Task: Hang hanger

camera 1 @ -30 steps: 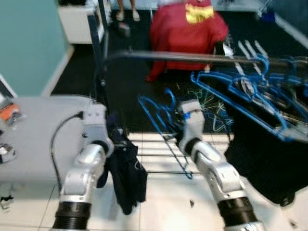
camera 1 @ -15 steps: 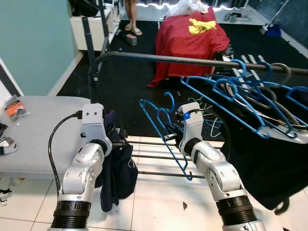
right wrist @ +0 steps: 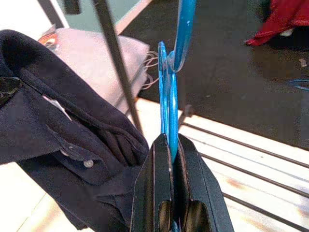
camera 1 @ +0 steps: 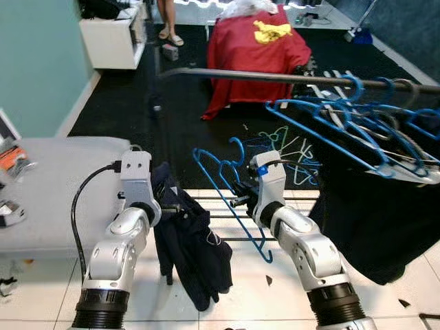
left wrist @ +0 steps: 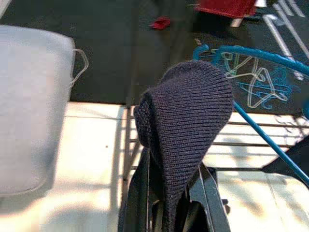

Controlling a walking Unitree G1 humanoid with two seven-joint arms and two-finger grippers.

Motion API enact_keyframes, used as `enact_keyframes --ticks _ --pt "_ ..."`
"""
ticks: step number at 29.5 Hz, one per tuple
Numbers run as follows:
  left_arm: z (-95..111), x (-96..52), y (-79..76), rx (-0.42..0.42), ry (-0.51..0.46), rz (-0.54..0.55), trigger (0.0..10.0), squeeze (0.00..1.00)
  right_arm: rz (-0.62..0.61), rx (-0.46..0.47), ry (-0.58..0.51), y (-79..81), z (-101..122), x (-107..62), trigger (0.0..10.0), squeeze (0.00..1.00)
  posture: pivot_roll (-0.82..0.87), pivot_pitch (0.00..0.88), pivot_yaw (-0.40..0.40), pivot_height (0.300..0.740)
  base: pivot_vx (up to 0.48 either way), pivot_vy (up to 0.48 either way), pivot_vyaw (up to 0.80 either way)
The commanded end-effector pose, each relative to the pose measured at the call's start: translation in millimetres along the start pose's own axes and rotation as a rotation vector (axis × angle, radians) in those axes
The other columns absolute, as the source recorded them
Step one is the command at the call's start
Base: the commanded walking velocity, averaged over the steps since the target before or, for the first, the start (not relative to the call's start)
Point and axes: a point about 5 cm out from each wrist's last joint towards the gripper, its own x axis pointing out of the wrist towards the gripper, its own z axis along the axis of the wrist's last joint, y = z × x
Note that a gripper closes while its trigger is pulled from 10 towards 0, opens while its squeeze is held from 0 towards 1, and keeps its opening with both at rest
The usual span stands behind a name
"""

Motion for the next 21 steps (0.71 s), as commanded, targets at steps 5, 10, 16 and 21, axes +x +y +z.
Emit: enact_keyframes --ticks 5,10,16,21 --pt "5.5 -1.3 -1.0 0.011 -0.034 -0.007 10.0 0.0 -0.017 -0.02 0.047 -3.5 -10.1 -3.9 10.0 0.0 -0.03 0.123 -0.039 0.74 0.0 0.0 0.0" --pt "-2.0 -2.7 1.3 0.057 0.001 -0.025 10.0 0.0 -0.05 -0.076 0.103 -9.2 -22.0 -6.0 10.0 0.0 -0.03 0.108 -0.032 0.74 0.0 0.0 0.0" --pt "-11.6 -7.3 2.4 0.108 0.036 -0.08 10.0 0.0 -0.015 -0.137 0.204 -7.1 -42.5 -10.8 10.0 0.0 -0.03 0.09 -0.032 0.74 0.0 0.0 0.0" --pt "-13.1 -9.1 3.2 0.111 0.033 -0.076 10.0 0.0 -0.008 -0.133 0.213 -6.8 -44.8 -11.9 10.0 0.0 -0.03 0.087 -0.035 0.74 0.0 0.0 0.0"
